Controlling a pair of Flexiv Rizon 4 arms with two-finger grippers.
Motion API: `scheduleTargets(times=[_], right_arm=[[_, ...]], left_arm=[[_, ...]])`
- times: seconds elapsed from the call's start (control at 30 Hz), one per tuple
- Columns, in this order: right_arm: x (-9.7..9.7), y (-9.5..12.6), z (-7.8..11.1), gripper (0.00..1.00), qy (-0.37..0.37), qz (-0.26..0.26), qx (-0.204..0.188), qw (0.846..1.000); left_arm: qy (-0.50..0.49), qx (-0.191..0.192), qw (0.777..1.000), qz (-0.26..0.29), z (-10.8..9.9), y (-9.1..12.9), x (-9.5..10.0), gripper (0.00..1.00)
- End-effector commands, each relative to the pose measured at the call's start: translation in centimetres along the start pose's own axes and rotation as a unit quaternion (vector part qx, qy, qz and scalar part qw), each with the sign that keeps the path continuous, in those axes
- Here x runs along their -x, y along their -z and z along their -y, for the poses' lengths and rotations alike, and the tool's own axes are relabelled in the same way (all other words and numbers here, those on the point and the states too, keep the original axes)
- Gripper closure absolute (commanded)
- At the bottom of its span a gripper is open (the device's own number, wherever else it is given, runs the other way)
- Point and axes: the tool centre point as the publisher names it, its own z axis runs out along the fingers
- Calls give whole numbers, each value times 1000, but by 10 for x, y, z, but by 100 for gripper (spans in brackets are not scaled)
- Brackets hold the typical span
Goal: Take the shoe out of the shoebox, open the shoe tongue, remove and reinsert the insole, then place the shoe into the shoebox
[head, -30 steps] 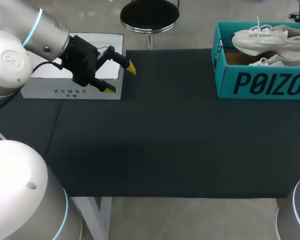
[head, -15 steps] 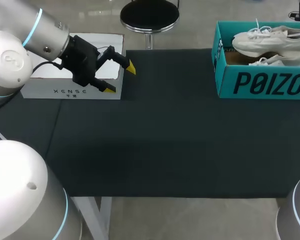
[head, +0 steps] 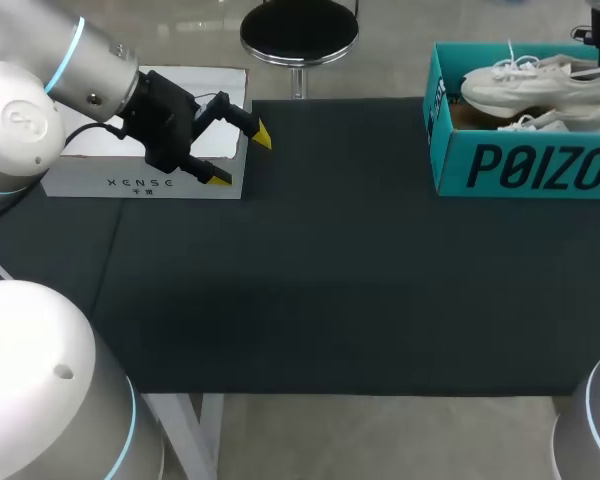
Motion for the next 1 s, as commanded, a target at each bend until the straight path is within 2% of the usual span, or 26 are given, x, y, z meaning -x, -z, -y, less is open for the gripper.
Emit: scheduleTargets(times=[0.03,0.27,0.57,1.0], right_arm=[[-8,-15,-3,100,-2,6,-12,1000],[-7,-32,5,100,-1,15,-23,1000],[-6,-49,4,100,-1,24,-28,999],[-9,-63,10,100,4,26,-32,999]], left_arm=[[0,1,1000,-1,0,0,0,0],[0,1,1000,-1,0,0,0,0],[0,1,1000,-1,0,0,0,0],[0,1,1000,-1,0,0,0,0]])
